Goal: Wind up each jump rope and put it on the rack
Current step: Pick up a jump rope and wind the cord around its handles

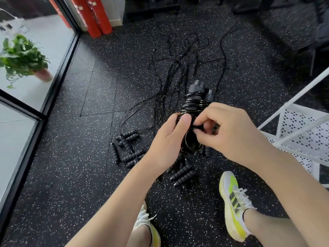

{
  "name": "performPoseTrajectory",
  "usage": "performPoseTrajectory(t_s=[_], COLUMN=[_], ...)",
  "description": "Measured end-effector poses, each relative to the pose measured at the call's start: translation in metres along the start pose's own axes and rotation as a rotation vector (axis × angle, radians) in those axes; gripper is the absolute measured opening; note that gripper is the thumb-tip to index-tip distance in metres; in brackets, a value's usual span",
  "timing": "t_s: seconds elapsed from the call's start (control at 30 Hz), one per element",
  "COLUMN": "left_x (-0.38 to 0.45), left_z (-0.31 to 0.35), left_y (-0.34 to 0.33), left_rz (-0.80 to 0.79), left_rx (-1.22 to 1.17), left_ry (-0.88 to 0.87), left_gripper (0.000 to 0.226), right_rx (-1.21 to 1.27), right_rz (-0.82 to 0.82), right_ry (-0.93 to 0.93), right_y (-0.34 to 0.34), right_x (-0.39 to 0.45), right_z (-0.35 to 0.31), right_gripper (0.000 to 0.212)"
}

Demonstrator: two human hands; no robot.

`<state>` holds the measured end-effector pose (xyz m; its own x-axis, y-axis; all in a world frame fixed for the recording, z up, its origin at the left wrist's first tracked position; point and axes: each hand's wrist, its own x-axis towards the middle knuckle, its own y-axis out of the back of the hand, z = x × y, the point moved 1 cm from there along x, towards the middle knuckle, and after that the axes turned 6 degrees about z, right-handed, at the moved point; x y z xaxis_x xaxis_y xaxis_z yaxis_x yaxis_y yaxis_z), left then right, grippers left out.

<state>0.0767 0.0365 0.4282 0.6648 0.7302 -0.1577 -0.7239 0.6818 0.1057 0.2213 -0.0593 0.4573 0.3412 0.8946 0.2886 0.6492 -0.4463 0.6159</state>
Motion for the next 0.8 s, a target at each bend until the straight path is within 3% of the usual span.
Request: performPoseTrajectory(t_s=[0.17, 0.27, 0.33, 0.43, 0.6, 0.8], left_x=[-0.001, 0.0, -0.001, 0.0, 0.0, -0.001], left_z=[0.003, 0.004, 0.004, 0.0, 0.001, 0.0], left_y=[0.0, 0.001, 0.004, 0.007, 0.011, 0.007], left_rz=[-0.023, -0.059, -0.097, -0.151, -0.216, -0.15], left_rx=[-0.027, -0.119, -0.163, -0.281, -0.377, -0.282], left_ry=[0.034, 0.075, 0.114, 0.187, 0.219, 0.175], left_gripper=[0.034, 0.049, 0.056, 0.048, 0.052, 0.044], right_rx=[-0.127, -0.111, -0.094, -0.09, -0.046, -0.003], right_rz=[0.102, 0.143, 0.134, 0.099, 0.11, 0.015], right_ry=[0.071, 0.061, 0.028, -0.047, -0.092, -0.058], right_y=[-0.004, -0.006, -0.007, -0.006, -0.006, 0.001], right_x=[-0.005, -0.006, -0.005, -0.003, -0.001, 0.0], right_z=[-0.003, -0.006, -0.007, -0.004, -0.001, 0.002], right_gripper=[0.012, 0.012, 0.014, 0.017, 0.019, 0.013])
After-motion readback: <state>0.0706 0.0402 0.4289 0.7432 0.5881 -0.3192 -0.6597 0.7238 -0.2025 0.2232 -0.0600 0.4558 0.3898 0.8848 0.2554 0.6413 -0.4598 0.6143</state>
